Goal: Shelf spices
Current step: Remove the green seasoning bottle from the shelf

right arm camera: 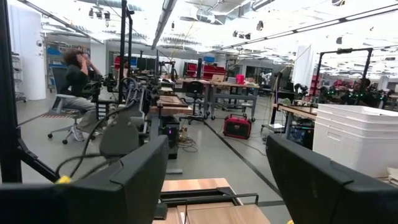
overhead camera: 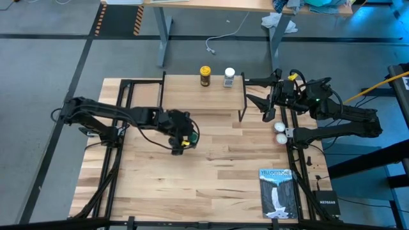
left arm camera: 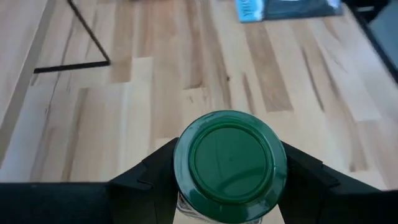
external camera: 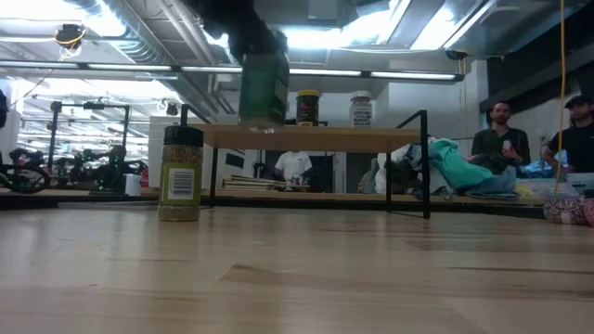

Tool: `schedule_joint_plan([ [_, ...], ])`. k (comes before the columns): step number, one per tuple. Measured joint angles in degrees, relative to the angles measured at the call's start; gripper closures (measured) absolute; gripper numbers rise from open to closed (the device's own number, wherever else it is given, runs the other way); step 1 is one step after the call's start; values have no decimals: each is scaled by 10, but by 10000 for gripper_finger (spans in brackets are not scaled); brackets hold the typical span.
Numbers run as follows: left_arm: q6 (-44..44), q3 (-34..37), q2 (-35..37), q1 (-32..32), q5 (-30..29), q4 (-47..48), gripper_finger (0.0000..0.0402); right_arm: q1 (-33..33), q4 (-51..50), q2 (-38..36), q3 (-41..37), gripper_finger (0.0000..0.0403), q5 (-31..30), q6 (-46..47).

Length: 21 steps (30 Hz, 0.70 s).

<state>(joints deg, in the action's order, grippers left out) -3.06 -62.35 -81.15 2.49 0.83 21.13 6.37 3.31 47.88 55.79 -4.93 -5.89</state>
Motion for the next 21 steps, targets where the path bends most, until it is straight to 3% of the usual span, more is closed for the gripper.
schedule_joint_plan([
  [9, 85, 69, -3, 23, -93, -84, 209, 0, -1, 0, 0, 126, 0, 0],
  [14, 120, 109, -6, 36, -109, -154, 209, 0, -2, 0, 0, 126, -1, 0],
  [21, 143, 137, -10, 41, -129, -175, 209, 0, -2, 0, 0, 126, -1, 0],
])
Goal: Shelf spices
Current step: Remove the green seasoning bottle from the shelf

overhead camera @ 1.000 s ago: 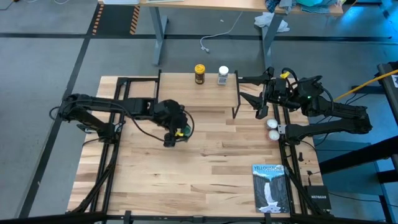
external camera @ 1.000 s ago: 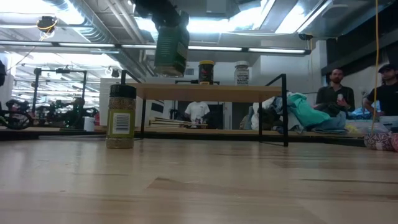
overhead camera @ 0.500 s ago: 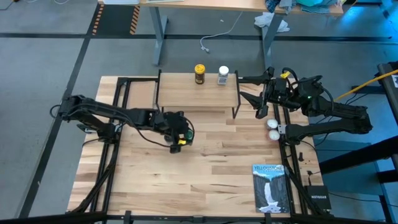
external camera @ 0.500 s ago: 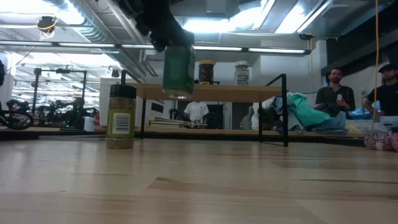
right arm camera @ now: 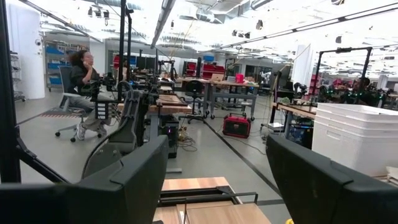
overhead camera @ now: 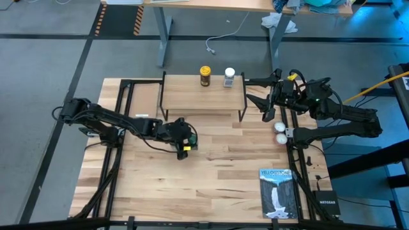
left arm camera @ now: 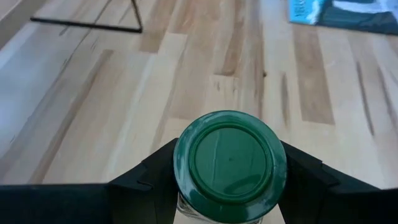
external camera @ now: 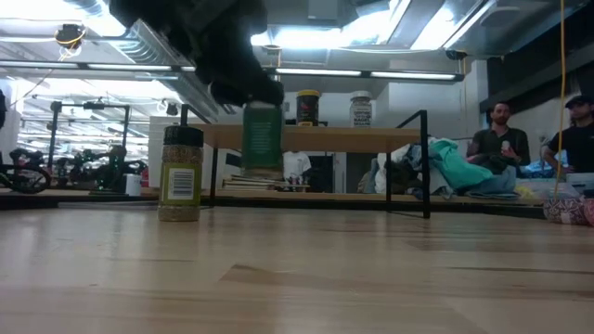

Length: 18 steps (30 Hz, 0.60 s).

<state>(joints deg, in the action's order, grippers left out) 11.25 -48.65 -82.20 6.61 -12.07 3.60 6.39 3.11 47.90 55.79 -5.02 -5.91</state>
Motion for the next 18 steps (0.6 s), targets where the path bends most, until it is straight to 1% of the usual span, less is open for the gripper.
schedule_joint_plan([
  [4, 3, 13, -3, 0, -6, -6, 209, 0, 0, 0, 0, 126, 0, 0],
  [8, 3, 27, -12, 0, -12, -46, 209, 0, 0, 0, 0, 126, 0, 0],
  [11, 3, 27, -27, 0, -30, -50, 209, 0, 0, 0, 0, 126, -1, 0],
  [18, 3, 27, -64, 0, -32, -65, 209, 0, 1, 0, 0, 126, -10, 0],
])
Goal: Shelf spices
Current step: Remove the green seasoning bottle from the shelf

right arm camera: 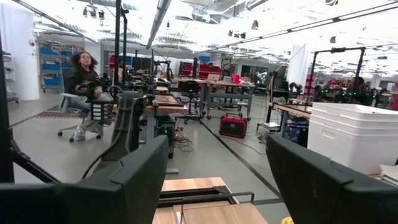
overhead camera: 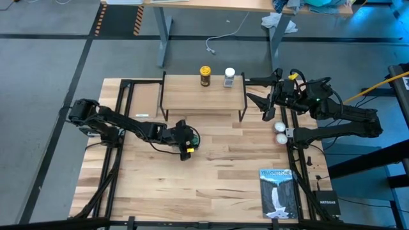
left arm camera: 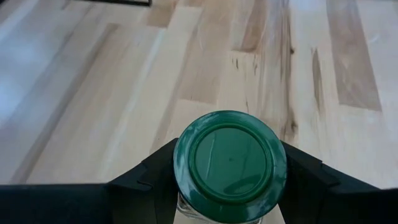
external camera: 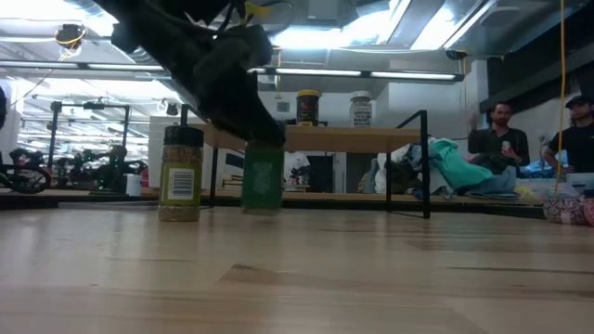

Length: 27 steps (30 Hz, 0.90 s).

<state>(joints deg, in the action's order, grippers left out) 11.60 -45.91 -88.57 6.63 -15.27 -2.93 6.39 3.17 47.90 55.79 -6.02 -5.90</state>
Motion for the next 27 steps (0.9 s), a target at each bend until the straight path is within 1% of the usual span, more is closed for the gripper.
schedule_joint_plan([
  [5, 0, 0, -10, 0, 1, -15, 209, 0, -1, 0, 0, 126, 0, 0],
  [12, -2, 0, -10, 0, 3, -12, 208, 0, -2, 0, 0, 126, 0, 0],
  [17, -1, 0, -10, 0, 3, -11, 196, 0, -3, 0, 0, 126, 0, 0],
  [24, 0, 0, -10, 3, 7, -15, 196, 0, -2, 0, 0, 126, 0, 0],
  [27, 2, 0, -10, 3, 7, -26, 185, 0, -2, 0, 0, 126, 0, 0],
])
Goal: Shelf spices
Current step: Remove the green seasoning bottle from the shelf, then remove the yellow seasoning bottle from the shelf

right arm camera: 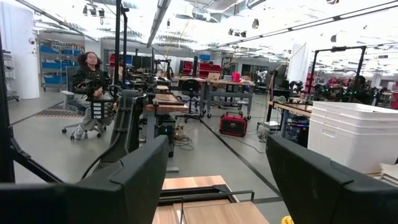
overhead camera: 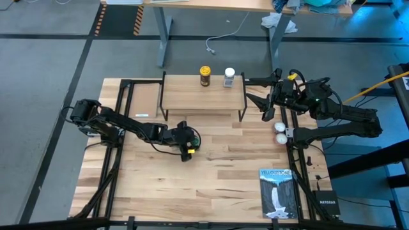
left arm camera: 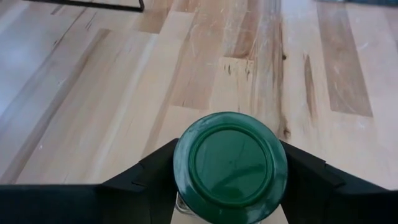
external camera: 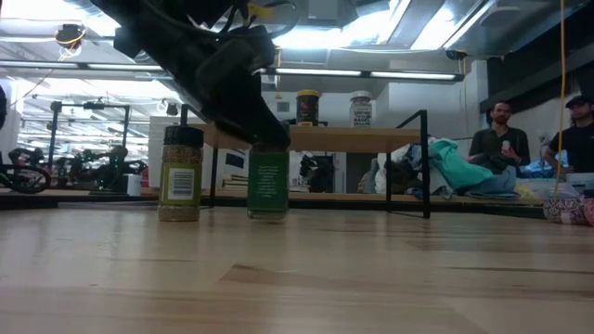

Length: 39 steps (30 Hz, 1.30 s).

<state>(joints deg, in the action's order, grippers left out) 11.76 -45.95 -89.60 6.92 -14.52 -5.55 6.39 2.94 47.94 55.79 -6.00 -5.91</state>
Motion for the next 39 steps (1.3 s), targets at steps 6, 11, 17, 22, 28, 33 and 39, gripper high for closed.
schedule_joint_plan([
  [6, 9, 0, 0, 0, 0, -2, 162, 0, 0, 0, 0, 126, 0, 0],
  [11, 11, 0, 0, 0, 0, 0, 148, 0, 0, 0, 0, 126, 0, 0],
  [17, 13, 0, 4, 0, 0, 1, 148, 0, 0, 0, 0, 126, 0, 0],
  [22, 12, 0, 19, 0, 0, 2, 145, 0, 0, 0, 0, 126, 0, 0],
  [28, -5, -1, 61, 0, 0, 2, 144, 0, 0, 0, 0, 126, 0, 0],
  [33, -49, -1, 113, -1, -22, 5, 144, 0, 0, 0, 0, 126, 0, 0],
  [39, -114, -2, 183, -31, -72, -1, 144, 0, 0, 0, 0, 126, 0, 0],
])
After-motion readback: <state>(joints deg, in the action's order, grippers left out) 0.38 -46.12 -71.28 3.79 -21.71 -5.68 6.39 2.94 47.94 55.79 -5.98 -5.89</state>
